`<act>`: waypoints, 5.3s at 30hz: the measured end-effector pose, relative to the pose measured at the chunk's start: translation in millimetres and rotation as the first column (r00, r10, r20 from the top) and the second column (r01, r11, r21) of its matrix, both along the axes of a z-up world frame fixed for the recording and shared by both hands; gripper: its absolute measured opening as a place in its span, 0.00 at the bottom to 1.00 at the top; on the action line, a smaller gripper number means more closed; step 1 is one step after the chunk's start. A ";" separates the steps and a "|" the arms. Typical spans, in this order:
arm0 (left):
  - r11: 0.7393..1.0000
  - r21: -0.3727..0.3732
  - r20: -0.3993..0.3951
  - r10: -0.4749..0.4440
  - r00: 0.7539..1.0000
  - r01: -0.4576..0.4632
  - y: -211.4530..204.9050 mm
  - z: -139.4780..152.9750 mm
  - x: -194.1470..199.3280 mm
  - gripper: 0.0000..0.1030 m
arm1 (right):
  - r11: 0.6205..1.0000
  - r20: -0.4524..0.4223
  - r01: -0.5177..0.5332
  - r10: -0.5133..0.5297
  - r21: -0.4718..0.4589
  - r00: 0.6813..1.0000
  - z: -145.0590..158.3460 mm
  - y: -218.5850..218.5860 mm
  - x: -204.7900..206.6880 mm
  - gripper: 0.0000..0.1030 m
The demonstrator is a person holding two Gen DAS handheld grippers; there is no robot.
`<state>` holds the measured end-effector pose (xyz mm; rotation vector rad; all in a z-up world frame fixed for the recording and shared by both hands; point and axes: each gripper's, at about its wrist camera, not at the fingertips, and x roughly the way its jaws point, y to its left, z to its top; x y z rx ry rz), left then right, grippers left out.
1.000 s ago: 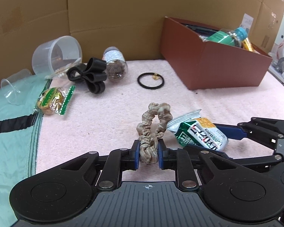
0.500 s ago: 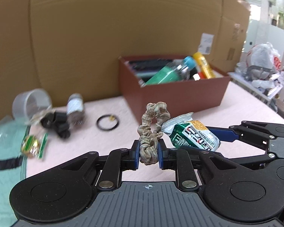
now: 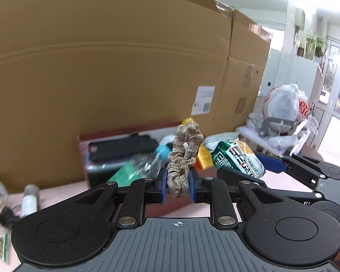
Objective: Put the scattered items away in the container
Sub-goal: 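Carry scrunchie and snack packet to the box and open both grippers, then withdraw both grippers from the box toward the remaining items, then close the left gripper on the wrapped cookie packet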
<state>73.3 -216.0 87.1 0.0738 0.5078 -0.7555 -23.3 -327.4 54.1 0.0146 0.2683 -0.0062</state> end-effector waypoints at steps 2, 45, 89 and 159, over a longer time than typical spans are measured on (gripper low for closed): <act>1.000 0.003 0.017 0.003 1.000 -0.003 -16.3 4.2 8.4 0.16 | 0.999 0.013 0.043 -0.043 -0.004 0.999 4.1 -13.6 9.3 0.56; 0.996 0.083 0.059 -0.029 0.998 0.024 -78.9 -47.2 30.9 1.00 | 0.946 0.003 0.191 -0.197 -0.260 0.980 -54.0 -42.3 72.3 1.00; 0.952 0.017 -0.103 0.305 0.947 -0.305 156.9 -76.4 -49.6 1.00 | 0.977 -0.097 -0.152 0.138 -0.148 0.986 -60.8 147.0 -20.0 1.00; 0.888 0.108 -0.217 0.460 0.861 -0.447 322.9 -139.7 112.7 0.86 | 0.864 -0.335 -0.500 0.489 0.060 0.805 -123.1 302.6 141.4 0.75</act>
